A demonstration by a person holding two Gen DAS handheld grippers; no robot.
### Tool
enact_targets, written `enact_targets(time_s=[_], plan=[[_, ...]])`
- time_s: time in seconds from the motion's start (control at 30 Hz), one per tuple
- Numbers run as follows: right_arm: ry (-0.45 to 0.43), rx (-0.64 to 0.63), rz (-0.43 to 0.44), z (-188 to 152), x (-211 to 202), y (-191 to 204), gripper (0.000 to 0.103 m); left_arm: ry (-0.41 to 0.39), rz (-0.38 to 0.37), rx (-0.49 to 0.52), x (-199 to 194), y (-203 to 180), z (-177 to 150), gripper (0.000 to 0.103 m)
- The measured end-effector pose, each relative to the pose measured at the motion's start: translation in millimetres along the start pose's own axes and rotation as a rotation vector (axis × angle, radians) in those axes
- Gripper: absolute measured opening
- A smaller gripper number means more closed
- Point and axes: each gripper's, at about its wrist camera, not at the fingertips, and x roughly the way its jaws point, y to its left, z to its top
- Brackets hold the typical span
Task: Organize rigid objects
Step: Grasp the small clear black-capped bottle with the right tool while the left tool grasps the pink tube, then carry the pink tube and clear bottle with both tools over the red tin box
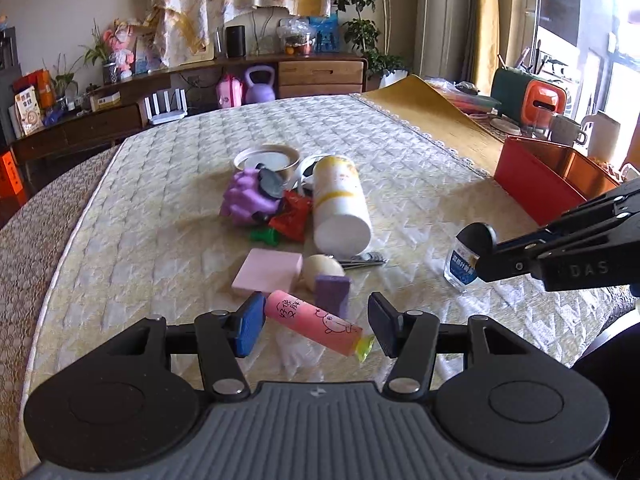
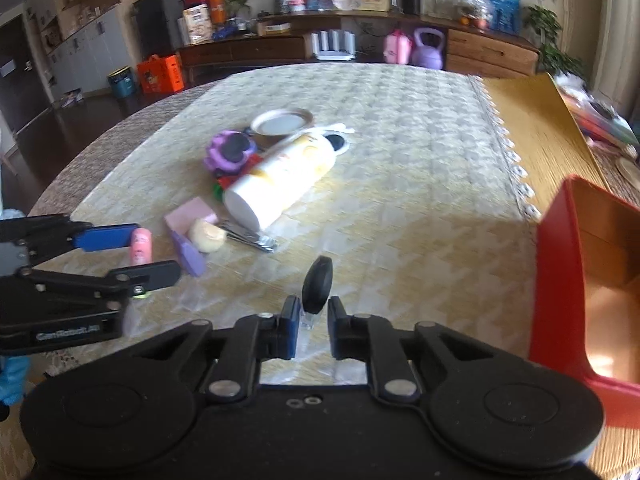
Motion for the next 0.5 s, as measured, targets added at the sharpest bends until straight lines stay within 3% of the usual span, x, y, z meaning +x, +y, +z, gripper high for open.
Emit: enact_targets(time_s=[0.23, 0.5], plan=[[-0.013, -0.015, -0.011, 4.7, 13.3, -1.0, 0.021, 0.015, 0.001, -0.009, 0.8, -2.6, -1.5, 0.056], [-0.088, -0.033, 0.022, 6.6, 5.2, 1.2, 0.012, 0.026, -0.001, -0.032, 1.1, 3.9, -3.3, 0.056]])
